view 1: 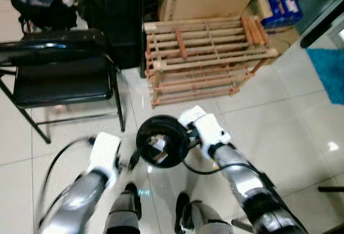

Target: Picking trash to rubbish bin

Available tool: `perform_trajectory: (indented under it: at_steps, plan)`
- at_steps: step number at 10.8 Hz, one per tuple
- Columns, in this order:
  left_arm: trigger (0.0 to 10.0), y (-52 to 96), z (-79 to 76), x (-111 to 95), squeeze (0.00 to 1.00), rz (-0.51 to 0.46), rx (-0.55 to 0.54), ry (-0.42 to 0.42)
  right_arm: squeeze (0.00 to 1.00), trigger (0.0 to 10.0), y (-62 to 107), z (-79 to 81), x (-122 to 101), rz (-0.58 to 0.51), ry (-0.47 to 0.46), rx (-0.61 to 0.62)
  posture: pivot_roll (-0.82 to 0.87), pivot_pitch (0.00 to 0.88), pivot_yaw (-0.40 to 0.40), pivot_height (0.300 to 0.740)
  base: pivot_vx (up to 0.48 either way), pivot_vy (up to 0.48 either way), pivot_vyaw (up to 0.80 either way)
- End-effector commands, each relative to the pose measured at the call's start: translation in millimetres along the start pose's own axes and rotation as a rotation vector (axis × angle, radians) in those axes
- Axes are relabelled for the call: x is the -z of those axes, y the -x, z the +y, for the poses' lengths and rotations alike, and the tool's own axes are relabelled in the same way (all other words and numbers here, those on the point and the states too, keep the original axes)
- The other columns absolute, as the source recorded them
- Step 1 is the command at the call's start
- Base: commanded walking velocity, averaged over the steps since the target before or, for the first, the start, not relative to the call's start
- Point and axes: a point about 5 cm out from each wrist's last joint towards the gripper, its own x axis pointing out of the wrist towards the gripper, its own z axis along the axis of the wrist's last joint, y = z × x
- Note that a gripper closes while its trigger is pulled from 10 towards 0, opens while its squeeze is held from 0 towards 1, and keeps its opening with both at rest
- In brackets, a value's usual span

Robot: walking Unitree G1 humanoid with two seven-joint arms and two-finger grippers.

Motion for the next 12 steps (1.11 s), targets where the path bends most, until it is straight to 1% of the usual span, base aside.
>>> perform_trajectory:
  at_steps: [1, 2, 3, 4, 5, 6, 7, 8, 9, 10, 11, 12]
  plan:
    - [10.0, 8.6, -5.9, 1, 1.0, 0.028, 0.059, 0.026, 0.0, 10.0, 2.0, 3.8, 11, 0.03, 0.008, -0.015, 0.52, 0.406, -0.131, 0.74, 0.0, 0.0, 0.0]
    - [10.0, 22.7, -4.0, 7, 1.0, 0.09, 0.1, 0.021, 0.0, 10.0, -1.7, 7.4, 11, 0.03, -0.003, -0.02, 0.53, 0.418, -0.127, 0.74, 0.0, 0.0, 0.0]
    - [10.0, 31.5, -3.2, 11, 1.0, 0.131, 0.115, 0.021, 0.0, 10.0, -4.3, 13.8, 14, 0.042, -0.025, -0.034, 0.54, 0.435, -0.119, 0.74, 0.0, 0.0, 0.0]
    - [10.0, 37.3, -5.7, 10, 1.0, 0.15, 0.134, 0.029, 0.0, 10.0, -6.2, 20.2, 18, 0.055, -0.037, -0.047, 0.55, 0.441, -0.115, 0.74, 0.0, 0.0, 0.0]
    - [10.0, 43.0, -10.7, 8, 1.0, 0.177, 0.177, 0.021, 0.0, 10.0, -9.1, 28.4, 19, 0.062, -0.038, -0.065, 0.55, 0.445, -0.111, 0.74, 0.0, 0.0, 0.0]
    - [10.0, 47.2, -12.7, 6, 1.0, 0.193, 0.211, 0.02, 0.0, 10.0, -13.0, 34.6, 17, 0.072, -0.063, -0.071, 0.56, 0.451, -0.102, 0.74, 0.0, 0.0, 0.0]
    - [10.0, 48.8, -12.2, 6, 1.0, 0.2, 0.223, 0.02, 0.0, 10.0, -15.4, 37.3, 16, 0.077, -0.084, -0.071, 0.56, 0.451, -0.102, 0.74, 0.0, 0.0, 0.0]
    - [10.0, 48.2, -8.4, 6, 0.94, 0.211, 0.219, 0.018, 0.0, 10.0, -20.9, 43.7, 10, 0.072, -0.104, -0.081, 0.57, 0.451, -0.099, 0.74, 0.0, 0.0, 0.0]
    - [10.0, 47.9, -8.5, 6, 0.88, 0.216, 0.218, 0.023, 0.0, 10.0, -24.4, 49.7, 5, 0.065, -0.111, -0.096, 0.57, 0.45, -0.098, 0.74, 0.0, 0.0, 0.0]
    - [10.0, 49.0, -11.1, 8, 0.85, 0.225, 0.231, 0.026, 0.0, 10.0, -27.4, 55.7, 1, 0.058, -0.13, -0.111, 0.57, 0.449, -0.099, 0.74, 0.0, 0.0, 0.0]
    - [10.0, 48.9, -12.4, 8, 0.76, 0.231, 0.239, 0.027, 0.0, 10.0, -30.2, 63.0, -3, 0.054, -0.159, -0.127, 0.57, 0.452, -0.1, 0.74, 0.0, 0.0, 0.0]
    - [10.0, 47.8, -11.7, 9, 0.69, 0.234, 0.239, 0.027, 0.0, 10.0, -32.4, 70.0, -7, 0.046, -0.166, -0.14, 0.57, 0.457, -0.098, 0.74, 0.0, 0.0, 0.0]
